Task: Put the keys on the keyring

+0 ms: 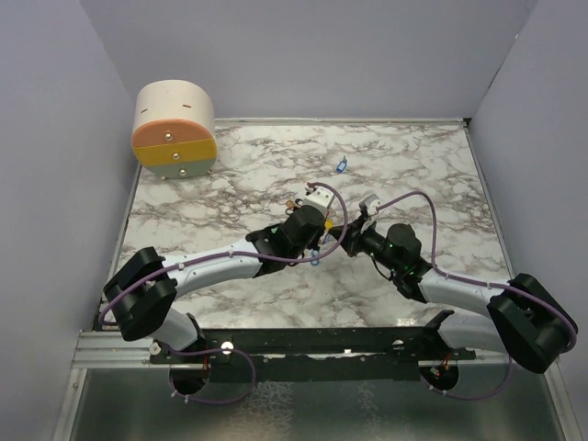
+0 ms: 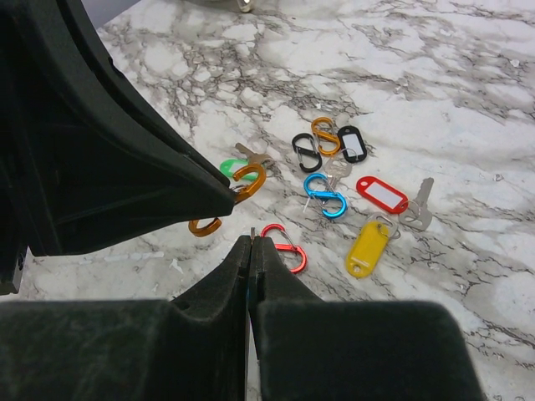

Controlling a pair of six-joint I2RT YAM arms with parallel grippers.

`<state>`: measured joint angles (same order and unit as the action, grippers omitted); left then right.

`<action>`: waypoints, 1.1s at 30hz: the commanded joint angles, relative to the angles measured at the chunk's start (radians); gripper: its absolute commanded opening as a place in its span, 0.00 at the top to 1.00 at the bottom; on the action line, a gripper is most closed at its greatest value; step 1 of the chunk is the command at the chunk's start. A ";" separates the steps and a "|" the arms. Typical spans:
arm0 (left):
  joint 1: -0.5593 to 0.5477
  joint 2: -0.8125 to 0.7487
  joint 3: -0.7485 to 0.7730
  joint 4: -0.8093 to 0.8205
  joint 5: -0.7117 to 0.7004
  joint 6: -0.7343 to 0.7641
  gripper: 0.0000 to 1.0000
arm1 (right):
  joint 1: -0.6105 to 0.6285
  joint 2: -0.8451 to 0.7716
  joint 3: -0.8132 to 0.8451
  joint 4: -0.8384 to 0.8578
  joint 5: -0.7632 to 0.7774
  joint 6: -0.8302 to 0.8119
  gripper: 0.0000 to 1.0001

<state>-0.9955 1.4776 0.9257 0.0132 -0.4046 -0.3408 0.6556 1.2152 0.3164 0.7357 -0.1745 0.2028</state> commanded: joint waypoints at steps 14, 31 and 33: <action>-0.021 0.018 0.042 0.027 0.018 0.014 1.00 | 0.007 0.007 -0.004 0.055 -0.079 -0.031 0.99; -0.028 0.023 0.049 0.028 0.018 0.020 1.00 | 0.007 0.024 0.000 0.061 -0.110 -0.036 0.99; -0.028 0.024 0.051 0.028 0.018 0.020 1.00 | 0.007 0.024 0.002 0.060 -0.111 -0.036 0.99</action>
<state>-1.0168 1.4940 0.9421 0.0193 -0.4034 -0.3325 0.6556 1.2324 0.3164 0.7563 -0.2577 0.1848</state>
